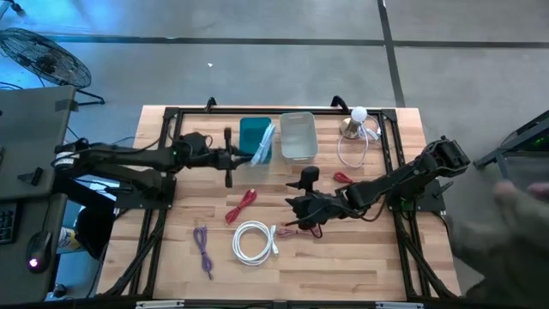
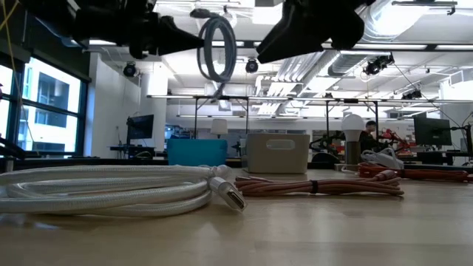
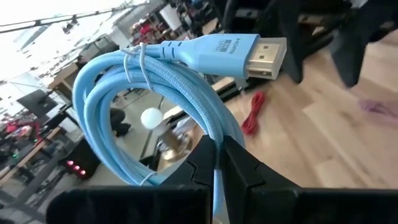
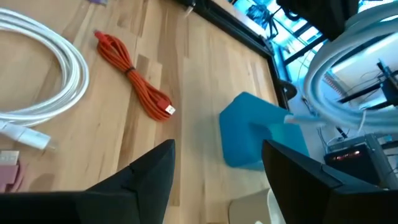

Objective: Pick & Place USB Port
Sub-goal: Put the blue HDMI cable into the blue bin

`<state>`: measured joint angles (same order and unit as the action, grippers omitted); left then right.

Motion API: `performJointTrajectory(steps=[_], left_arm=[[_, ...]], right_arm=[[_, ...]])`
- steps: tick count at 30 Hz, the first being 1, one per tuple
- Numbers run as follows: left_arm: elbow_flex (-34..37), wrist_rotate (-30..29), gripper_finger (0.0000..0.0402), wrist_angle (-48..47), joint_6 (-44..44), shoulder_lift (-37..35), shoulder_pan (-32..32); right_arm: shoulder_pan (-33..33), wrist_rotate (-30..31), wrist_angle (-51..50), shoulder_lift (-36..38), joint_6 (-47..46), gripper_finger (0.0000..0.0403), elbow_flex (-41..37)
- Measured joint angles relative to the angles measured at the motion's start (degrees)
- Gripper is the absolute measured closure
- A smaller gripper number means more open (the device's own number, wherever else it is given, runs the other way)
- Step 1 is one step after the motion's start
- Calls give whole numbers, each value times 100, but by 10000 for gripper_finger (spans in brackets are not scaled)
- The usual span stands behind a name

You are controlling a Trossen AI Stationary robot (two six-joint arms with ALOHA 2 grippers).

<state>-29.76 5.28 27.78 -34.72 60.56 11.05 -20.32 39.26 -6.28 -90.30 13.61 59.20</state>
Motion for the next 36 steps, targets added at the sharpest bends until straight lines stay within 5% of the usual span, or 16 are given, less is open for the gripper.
performJointTrajectory(steps=[19,27,36], left_arm=[[0,1564,397,-1023,-423,-248,2397],[0,2148,397,-966,-487,428,3034],[4,2594,397,-301,-557,1425,3032]], right_arm=[[7,-19,-253,0,-200,176,0],[7,-6,-252,0,-247,180,0],[7,-2,-254,0,-313,183,0]])
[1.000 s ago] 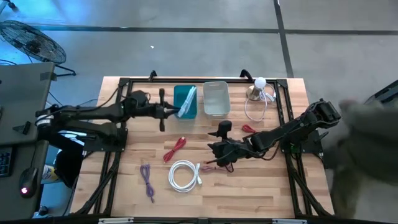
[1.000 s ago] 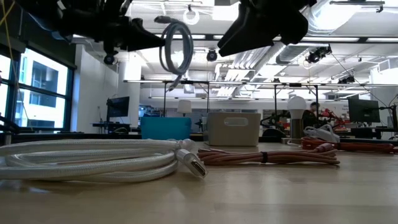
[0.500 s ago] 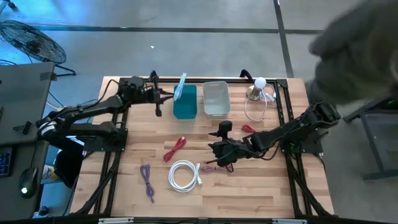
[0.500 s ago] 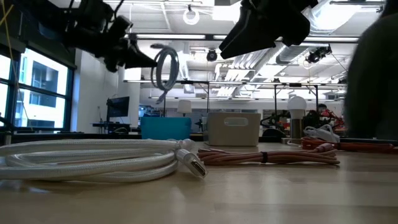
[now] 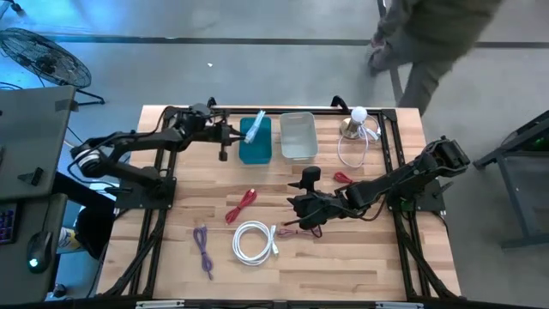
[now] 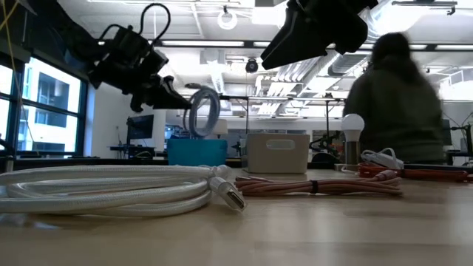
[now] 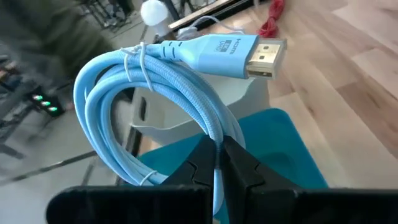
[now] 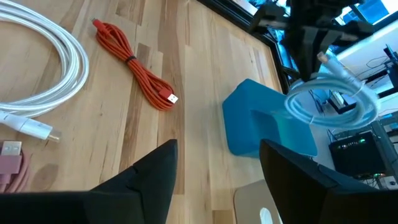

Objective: Pick & Place USB Port
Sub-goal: Put the blue HDMI cable into the blue bin

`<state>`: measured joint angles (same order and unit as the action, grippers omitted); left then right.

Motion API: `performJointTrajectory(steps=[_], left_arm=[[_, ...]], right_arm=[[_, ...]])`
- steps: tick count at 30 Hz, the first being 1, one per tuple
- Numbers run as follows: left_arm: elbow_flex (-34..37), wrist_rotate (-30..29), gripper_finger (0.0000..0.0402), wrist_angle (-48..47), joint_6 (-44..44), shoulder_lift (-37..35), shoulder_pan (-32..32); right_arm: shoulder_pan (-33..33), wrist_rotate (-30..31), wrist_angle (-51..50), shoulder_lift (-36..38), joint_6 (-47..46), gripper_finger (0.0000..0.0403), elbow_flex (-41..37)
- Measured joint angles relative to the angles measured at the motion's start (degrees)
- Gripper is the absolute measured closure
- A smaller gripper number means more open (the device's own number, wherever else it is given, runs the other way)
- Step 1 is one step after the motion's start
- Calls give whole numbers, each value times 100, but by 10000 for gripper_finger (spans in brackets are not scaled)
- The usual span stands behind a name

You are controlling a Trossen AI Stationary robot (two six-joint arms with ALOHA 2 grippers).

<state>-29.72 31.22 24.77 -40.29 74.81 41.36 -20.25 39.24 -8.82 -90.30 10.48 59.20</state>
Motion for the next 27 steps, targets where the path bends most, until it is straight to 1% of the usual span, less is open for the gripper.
performJointTrajectory(steps=[3,8,11,15,19,22,27], left_arm=[[-1,-174,397,49,9,179,-1],[-1,-203,390,108,22,400,0],[-1,-214,392,165,27,493,0],[-1,-212,393,274,155,499,0],[-1,-21,372,254,199,500,-13],[-1,-8,358,263,311,498,-13],[-1,-2,350,271,456,498,-13]], right_arm=[[0,0,-2,0,-20,183,0],[0,-20,-2,0,-22,186,0],[0,-22,-2,0,-21,187,0],[0,-20,-2,0,-21,187,0],[0,-26,-2,0,-20,187,0],[0,-43,-2,0,-20,187,0],[0,-50,-2,0,-22,187,0]])
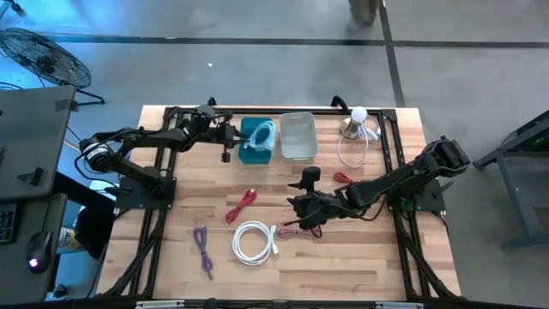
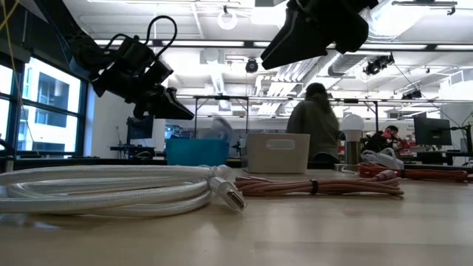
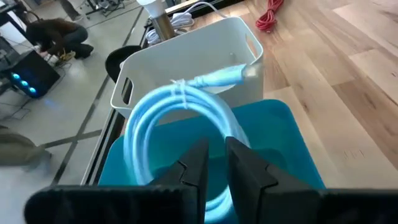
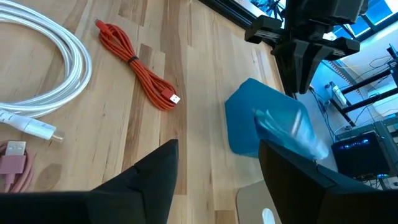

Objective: Pick & Place USB Port
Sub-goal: Put the blue HDMI cable into the blue bin, then put the left orange charger cable into the gray bin

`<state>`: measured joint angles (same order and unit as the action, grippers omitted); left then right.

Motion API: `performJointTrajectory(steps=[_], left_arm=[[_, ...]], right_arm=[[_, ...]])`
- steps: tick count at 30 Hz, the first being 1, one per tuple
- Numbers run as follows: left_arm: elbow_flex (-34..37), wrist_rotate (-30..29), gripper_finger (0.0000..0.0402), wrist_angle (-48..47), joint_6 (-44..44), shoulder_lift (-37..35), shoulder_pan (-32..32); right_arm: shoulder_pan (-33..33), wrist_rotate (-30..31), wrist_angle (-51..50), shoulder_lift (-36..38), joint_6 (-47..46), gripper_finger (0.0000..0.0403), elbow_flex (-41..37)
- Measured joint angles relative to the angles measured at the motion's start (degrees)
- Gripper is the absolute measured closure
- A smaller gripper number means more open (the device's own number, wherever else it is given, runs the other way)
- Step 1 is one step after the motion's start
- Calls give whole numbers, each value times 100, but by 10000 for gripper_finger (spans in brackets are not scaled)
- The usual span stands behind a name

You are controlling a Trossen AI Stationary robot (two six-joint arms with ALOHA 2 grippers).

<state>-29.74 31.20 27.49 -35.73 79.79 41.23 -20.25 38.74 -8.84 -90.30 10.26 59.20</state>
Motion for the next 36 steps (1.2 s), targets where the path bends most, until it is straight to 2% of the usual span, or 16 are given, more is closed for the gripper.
performJointTrajectory(steps=[7,9,11,13,15,19,22,27,33,36], left_arm=[[0,71,348,-17,173,0,0],[0,420,348,-34,253,0,0],[0,1072,348,-48,288,0,-13],[0,1705,348,-70,163,-2,-117],[0,1931,348,-177,128,-33,-281],[1,1644,348,-562,-276,-132,-695],[2,1357,348,-783,-553,-252,-1015],[2,921,348,-1173,-751,-551,-1406],[2,588,348,-1532,-889,-909,-1810],[2,315,348,-1749,-1044,-1048,-2040]], right_arm=[[4,-226,-11,0,-54,187,0],[2,-360,-128,0,-129,186,0],[2,-366,-412,0,-232,185,0],[17,-210,-728,0,-420,186,-2],[48,133,-992,0,-576,187,-2],[53,940,-1463,191,-749,185,-11],[48,1083,-1806,590,-786,187,-11],[49,719,-2350,1814,-1201,189,-11],[46,-136,-2959,3264,-1582,189,-15],[47,-332,-2851,3861,-1589,190,-379]])
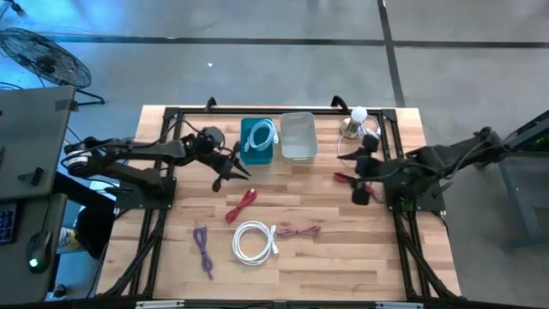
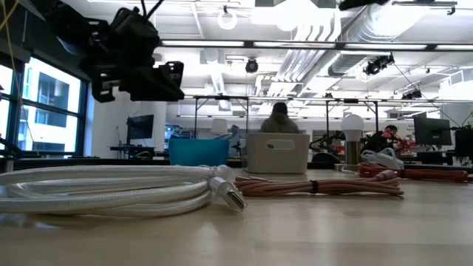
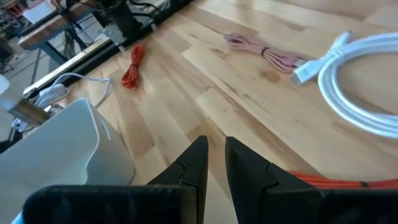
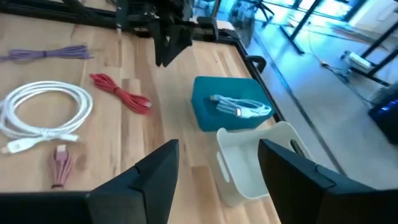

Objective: Pick & Place USB Port
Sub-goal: Put the left orange charger cable into the gray bin

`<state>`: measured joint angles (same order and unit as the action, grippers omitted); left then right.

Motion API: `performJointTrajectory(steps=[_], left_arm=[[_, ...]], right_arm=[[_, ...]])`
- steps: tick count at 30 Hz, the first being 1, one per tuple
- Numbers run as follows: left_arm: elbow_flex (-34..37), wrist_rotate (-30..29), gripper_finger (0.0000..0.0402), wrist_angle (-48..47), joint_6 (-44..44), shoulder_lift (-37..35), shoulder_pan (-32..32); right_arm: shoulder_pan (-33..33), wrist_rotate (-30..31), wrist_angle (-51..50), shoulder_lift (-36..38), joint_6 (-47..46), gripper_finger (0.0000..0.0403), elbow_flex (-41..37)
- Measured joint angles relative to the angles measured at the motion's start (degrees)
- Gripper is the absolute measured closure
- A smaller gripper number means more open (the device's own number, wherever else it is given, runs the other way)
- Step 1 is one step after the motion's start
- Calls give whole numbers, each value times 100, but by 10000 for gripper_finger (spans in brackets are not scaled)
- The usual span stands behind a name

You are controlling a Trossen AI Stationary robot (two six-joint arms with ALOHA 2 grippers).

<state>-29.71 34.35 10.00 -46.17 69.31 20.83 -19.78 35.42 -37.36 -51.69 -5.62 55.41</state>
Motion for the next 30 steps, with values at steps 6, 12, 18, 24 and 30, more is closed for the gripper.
performJointTrajectory(steps=[6,12,18,24,30], left_arm=[[0,-235,348,-254,-13,-230,-419],[0,-838,348,-647,289,-451,-860],[0,-1369,348,-1339,1435,-550,-974],[0,-1412,348,-1593,2498,-550,-1098],[0,-1347,331,-1623,2857,-548,-1499]], right_arm=[[154,-549,1242,1108,-42,190,-1575],[254,-1312,3772,1601,698,190,-3000],[252,-1450,4384,1604,1066,190,-3390],[252,-1312,4550,1493,1136,190,-3385],[252,-1348,4541,1363,1191,190,-3385]])
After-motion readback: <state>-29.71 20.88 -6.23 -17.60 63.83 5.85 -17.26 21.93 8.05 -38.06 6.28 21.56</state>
